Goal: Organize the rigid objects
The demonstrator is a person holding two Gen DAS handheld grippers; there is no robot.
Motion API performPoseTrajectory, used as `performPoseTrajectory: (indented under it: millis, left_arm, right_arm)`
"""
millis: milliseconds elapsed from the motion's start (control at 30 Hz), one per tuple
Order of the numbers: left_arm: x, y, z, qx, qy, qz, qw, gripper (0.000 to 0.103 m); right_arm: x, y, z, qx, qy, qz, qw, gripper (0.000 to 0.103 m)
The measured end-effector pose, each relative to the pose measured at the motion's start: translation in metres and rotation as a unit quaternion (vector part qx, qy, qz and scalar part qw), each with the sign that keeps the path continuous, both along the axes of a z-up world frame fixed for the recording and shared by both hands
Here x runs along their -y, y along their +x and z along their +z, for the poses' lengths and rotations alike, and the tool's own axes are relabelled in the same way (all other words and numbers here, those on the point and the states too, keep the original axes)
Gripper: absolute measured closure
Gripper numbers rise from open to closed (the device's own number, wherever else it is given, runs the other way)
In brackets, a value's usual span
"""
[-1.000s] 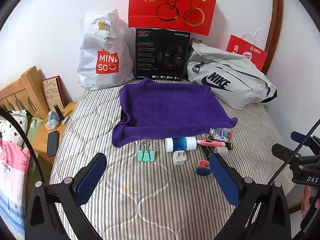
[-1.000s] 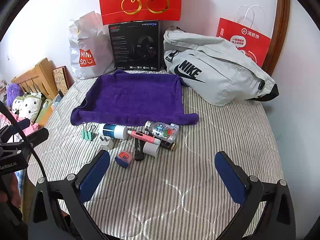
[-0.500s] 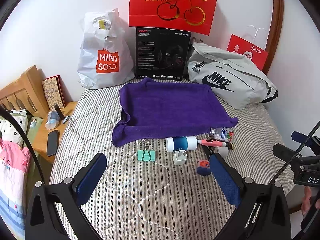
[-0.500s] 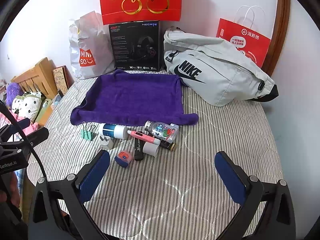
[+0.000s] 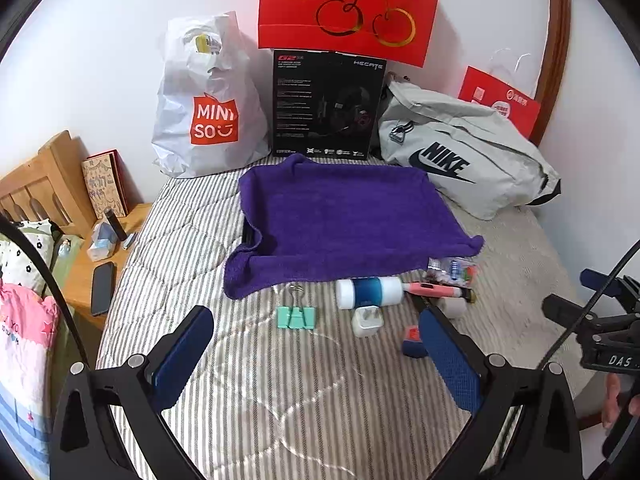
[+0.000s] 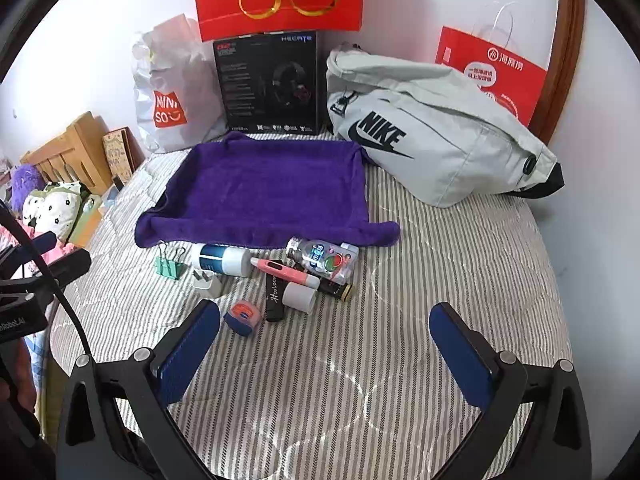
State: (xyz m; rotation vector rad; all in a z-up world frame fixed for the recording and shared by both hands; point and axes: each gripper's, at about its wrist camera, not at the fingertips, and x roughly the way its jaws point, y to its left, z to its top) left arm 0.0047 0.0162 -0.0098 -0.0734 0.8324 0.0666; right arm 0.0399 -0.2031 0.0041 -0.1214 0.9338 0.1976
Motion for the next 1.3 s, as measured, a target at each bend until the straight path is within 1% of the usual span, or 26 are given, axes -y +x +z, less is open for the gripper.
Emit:
performPoseTrajectory:
  millis: [67, 233, 367, 467, 567, 633, 700, 767, 900, 933, 967, 1000, 1067, 1100, 1133, 1167, 1233, 1300]
  left_arm:
    - [-0.004, 0.005, -0.008, -0.004, 0.007, 0.005, 1.0, 0.0]
    - [-0.019, 0.019, -0.04, -0.025, -0.006, 0.01, 0.9996, 0.0]
    - [-0.029, 0.033, -0.074, -0.045, -0.012, 0.019, 0.9987, 0.0]
    - [-0.033, 0.045, -0.095, -0.058, -0.019, 0.01, 0.9981, 0.0]
    - [-0.033, 0.057, -0.112, -0.068, -0.017, 0.01, 0.9975, 0.0]
    - [-0.034, 0.064, -0.123, -0.076, -0.024, 0.013, 0.9968, 0.002]
    - [-0.033, 0.068, -0.131, -0.077, -0.029, 0.015, 0.9965, 0.003]
    - [-0.03, 0.071, -0.138, -0.082, -0.026, 0.014, 0.9962, 0.003]
    - [-0.027, 0.073, -0.145, -0.076, -0.019, 0.01, 0.9969, 0.014]
    - [-0.027, 0.074, -0.146, -0.076, -0.019, 0.01, 0.9969, 0.02]
    - [-0.027, 0.073, -0.146, -0.072, -0.016, 0.012, 0.9972, 0.024]
    - [-0.026, 0.073, -0.146, -0.067, -0.012, 0.013, 0.9976, 0.029]
    - [-0.025, 0.074, -0.146, -0.064, -0.001, 0.011, 0.9979, 0.036]
    - [-0.024, 0.072, -0.146, -0.061, 0.009, 0.009, 0.998, 0.045]
    - [-0.023, 0.072, -0.145, -0.059, 0.013, 0.005, 0.9981, 0.052]
    - [-0.023, 0.071, -0.145, -0.059, 0.011, 0.001, 0.9982, 0.054]
    - [-0.022, 0.071, -0.143, -0.059, 0.011, -0.003, 0.9982, 0.064]
    - [-0.02, 0.072, -0.143, -0.058, 0.01, -0.007, 0.9982, 0.064]
  right_arm:
    - [0.001, 0.004, -0.005, -0.003, -0.004, -0.003, 1.0, 0.0]
    - [0.009, 0.014, -0.019, -0.012, -0.001, -0.01, 1.0, 0.0]
    - [0.013, 0.021, -0.036, -0.024, -0.003, -0.009, 1.0, 0.0]
    - [0.016, 0.028, -0.052, -0.037, -0.016, -0.013, 0.999, 0.0]
    - [0.021, 0.034, -0.066, -0.045, -0.023, -0.017, 0.999, 0.001]
    - [0.026, 0.038, -0.074, -0.054, -0.023, -0.021, 0.998, 0.001]
    - [0.029, 0.043, -0.082, -0.063, -0.025, -0.023, 0.997, 0.001]
    - [0.029, 0.046, -0.085, -0.065, -0.026, -0.023, 0.997, 0.002]
    - [0.032, 0.054, -0.09, -0.061, -0.026, -0.021, 0.998, 0.002]
    - [0.033, 0.056, -0.092, -0.061, -0.022, -0.021, 0.998, 0.002]
    - [0.035, 0.059, -0.093, -0.062, -0.016, -0.021, 0.998, 0.003]
    - [0.037, 0.062, -0.094, -0.062, -0.008, -0.02, 0.998, 0.005]
    - [0.04, 0.068, -0.098, -0.067, 0.01, -0.018, 0.998, 0.01]
    - [0.041, 0.07, -0.099, -0.068, 0.015, -0.016, 0.997, 0.01]
    - [0.041, 0.072, -0.1, -0.068, 0.018, -0.014, 0.997, 0.011]
    - [0.042, 0.075, -0.102, -0.067, 0.02, -0.01, 0.998, 0.013]
    - [0.041, 0.08, -0.103, -0.065, 0.023, -0.005, 0.998, 0.015]
    - [0.041, 0.087, -0.105, -0.064, 0.029, 0.0, 0.998, 0.015]
